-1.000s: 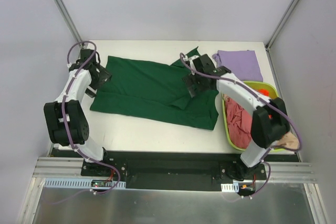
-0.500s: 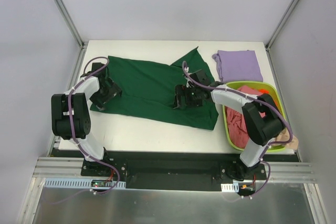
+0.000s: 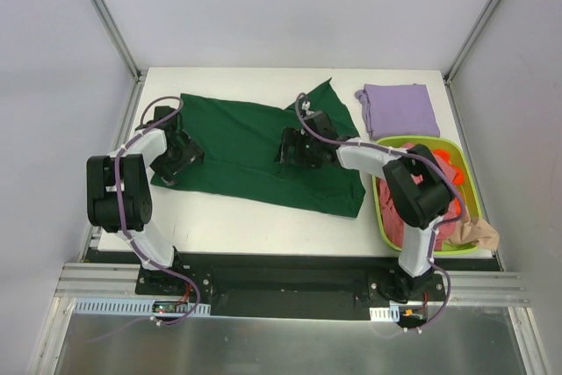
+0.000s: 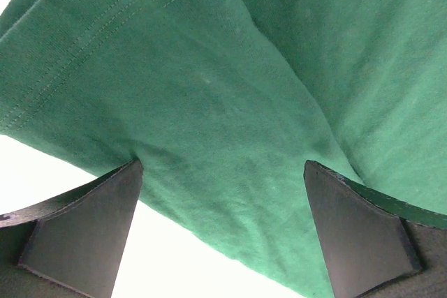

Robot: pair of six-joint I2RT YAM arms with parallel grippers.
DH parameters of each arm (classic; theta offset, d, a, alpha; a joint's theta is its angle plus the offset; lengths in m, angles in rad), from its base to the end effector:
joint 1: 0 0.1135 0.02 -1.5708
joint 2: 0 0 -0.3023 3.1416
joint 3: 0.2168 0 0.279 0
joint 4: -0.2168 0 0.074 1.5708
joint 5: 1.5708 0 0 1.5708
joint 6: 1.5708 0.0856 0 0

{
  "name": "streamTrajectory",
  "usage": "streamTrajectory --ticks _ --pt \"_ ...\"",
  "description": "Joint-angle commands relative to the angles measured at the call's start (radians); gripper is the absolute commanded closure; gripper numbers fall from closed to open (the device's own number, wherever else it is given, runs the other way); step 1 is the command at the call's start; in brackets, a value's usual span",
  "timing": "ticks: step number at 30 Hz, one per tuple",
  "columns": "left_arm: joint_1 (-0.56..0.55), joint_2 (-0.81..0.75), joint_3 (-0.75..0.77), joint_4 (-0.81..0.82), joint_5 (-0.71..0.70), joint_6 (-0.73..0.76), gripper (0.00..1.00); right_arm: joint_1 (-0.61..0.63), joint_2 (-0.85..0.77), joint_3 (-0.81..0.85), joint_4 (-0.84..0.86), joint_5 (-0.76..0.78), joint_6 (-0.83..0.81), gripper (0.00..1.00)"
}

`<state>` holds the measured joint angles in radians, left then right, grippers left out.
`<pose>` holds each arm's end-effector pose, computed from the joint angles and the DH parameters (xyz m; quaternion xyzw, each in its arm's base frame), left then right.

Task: Fold and stack the t-shirts
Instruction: Fold the flattened tshirt in 1/3 of the way

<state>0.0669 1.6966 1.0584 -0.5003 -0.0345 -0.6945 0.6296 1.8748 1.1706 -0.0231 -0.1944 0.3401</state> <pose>0.3783 0.0283 0.1544 -0.3663 0.9053 -0.0502 0.2092 0.3742 0.2931 0.1662 -0.1703 0.8928 0.2682 0.3192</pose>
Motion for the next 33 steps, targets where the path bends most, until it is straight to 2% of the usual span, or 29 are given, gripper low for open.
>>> streamTrajectory --ticks 1,4,8,13,17,20,25,33 --pt "0.008 -0.043 -0.021 -0.004 -0.013 0.015 0.01 0.004 0.087 0.144 0.158 0.085 0.071 0.04" --pt "0.008 -0.052 -0.024 -0.004 -0.008 0.021 0.01 0.004 0.130 0.248 0.143 0.102 0.062 0.04" --pt "0.007 -0.066 -0.018 -0.004 -0.005 0.029 0.01 0.005 0.097 0.308 0.005 0.150 -0.018 0.04" --pt "0.007 -0.092 0.029 -0.006 0.056 0.041 0.01 0.018 -0.078 0.172 -0.055 0.187 -0.096 0.04" --pt "0.007 -0.107 0.083 -0.004 0.071 0.046 0.01 0.024 -0.235 0.051 -0.272 0.285 -0.099 0.04" --pt "0.005 -0.055 0.130 -0.004 0.122 0.044 0.01 0.042 -0.313 -0.084 -0.343 0.280 -0.079 0.04" --pt "0.001 0.058 0.169 -0.004 0.166 0.023 0.01 0.044 -0.276 -0.164 -0.336 0.169 -0.044 0.04" --pt "0.002 0.087 0.077 -0.003 0.116 0.003 0.01 0.051 -0.216 -0.176 -0.376 0.171 -0.087 0.04"
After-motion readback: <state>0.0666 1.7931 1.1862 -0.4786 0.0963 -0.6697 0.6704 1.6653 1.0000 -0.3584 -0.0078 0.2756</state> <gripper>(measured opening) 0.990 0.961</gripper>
